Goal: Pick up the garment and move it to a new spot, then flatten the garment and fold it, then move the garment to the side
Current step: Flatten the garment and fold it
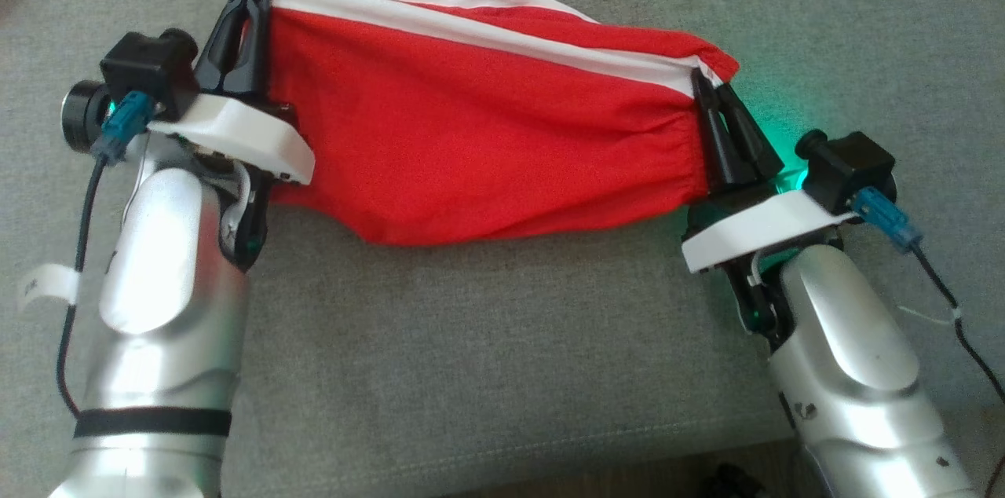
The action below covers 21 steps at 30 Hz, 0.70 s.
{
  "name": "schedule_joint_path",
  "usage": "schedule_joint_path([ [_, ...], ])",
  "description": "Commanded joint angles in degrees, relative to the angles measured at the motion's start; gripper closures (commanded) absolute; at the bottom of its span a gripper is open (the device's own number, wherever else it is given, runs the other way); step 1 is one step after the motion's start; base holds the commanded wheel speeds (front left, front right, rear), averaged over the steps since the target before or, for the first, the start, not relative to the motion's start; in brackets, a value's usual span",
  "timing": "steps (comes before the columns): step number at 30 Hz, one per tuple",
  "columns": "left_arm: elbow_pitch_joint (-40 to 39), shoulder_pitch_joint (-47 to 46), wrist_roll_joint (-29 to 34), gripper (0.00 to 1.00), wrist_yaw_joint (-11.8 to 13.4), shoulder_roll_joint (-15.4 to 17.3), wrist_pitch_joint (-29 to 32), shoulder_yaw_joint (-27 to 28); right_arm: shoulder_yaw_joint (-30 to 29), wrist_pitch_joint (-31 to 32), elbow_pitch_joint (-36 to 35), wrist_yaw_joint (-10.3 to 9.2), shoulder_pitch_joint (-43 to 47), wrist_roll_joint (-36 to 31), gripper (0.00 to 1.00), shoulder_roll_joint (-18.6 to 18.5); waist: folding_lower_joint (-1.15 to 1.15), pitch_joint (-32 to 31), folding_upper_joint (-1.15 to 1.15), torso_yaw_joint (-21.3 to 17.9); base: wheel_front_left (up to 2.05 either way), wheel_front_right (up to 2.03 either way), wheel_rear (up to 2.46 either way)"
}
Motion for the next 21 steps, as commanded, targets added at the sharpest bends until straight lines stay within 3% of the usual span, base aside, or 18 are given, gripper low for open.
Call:
schedule_joint_path([
  [1, -0.9, -1.6, 0.5, 1.00, 0.0, 1.9, -0.3, 1.7, 1.2, -0.4, -1.2, 0.37, -1.0, 0.5, 1.00, 0.7, -0.01, 0.1, 0.00, -0.1, 0.00, 0.00, 0.00],
  [12, 10.7, -8.6, 2.1, 1.00, 2.2, 2.5, -0.3, 2.2, 3.2, -0.4, 0.7, 0.37, -4.1, 1.2, 1.00, 0.7, -0.01, 0.9, 0.00, -0.9, 0.00, 0.00, 0.00],
  [13, 11.6, -9.2, 2.2, 1.00, 2.5, 2.6, -0.3, 2.2, 3.5, -0.4, 0.8, 0.37, -4.3, 1.3, 0.88, 0.7, -0.01, 1.0, 0.00, -1.0, 0.00, 0.00, 0.00],
  [14, 12.5, -9.7, 2.2, 1.00, 2.7, 2.6, -0.3, 2.3, 3.7, -0.4, 0.7, 0.37, -4.5, 1.4, 0.63, 0.7, -0.01, 1.0, 0.00, -1.0, 0.00, 0.00, 0.00],
  [15, 13.2, -10.1, 2.1, 1.00, 2.9, 2.6, -0.3, 2.4, 3.9, -0.4, 0.4, 0.37, -4.6, 1.5, 0.18, 0.7, -0.01, 1.0, 0.00, -1.1, 0.00, 0.00, 0.00],
  [16, 13.7, -10.4, 2.0, 0.96, 3.0, 2.6, -0.3, 2.5, 4.0, -0.4, 0.3, 0.37, -4.5, 1.5, 0.00, 0.7, -0.01, 0.9, 0.00, -1.1, 0.00, 0.00, 0.00],
  [18, 14.4, -10.8, 1.9, 0.22, 3.1, 2.4, -0.3, 2.6, 3.8, -0.4, -0.1, 0.37, -4.3, 1.5, 0.00, 0.7, -0.01, 0.6, 0.00, -1.0, 0.00, 0.00, 0.00],
  [19, 14.5, -10.8, 1.7, 0.00, 3.2, 2.3, -0.3, 2.6, 3.7, -0.4, -0.2, 0.37, -4.0, 1.5, 0.00, 0.7, -0.01, 0.4, 0.00, -0.9, 0.00, 0.00, 0.00],
  [21, 14.4, -10.5, 1.5, 0.00, 3.1, 2.0, -0.3, 2.6, 2.9, -0.4, -0.8, 0.37, -3.4, 1.1, 0.00, 0.7, -0.01, -0.3, 0.00, -0.6, 0.00, 0.00, 0.00],
])
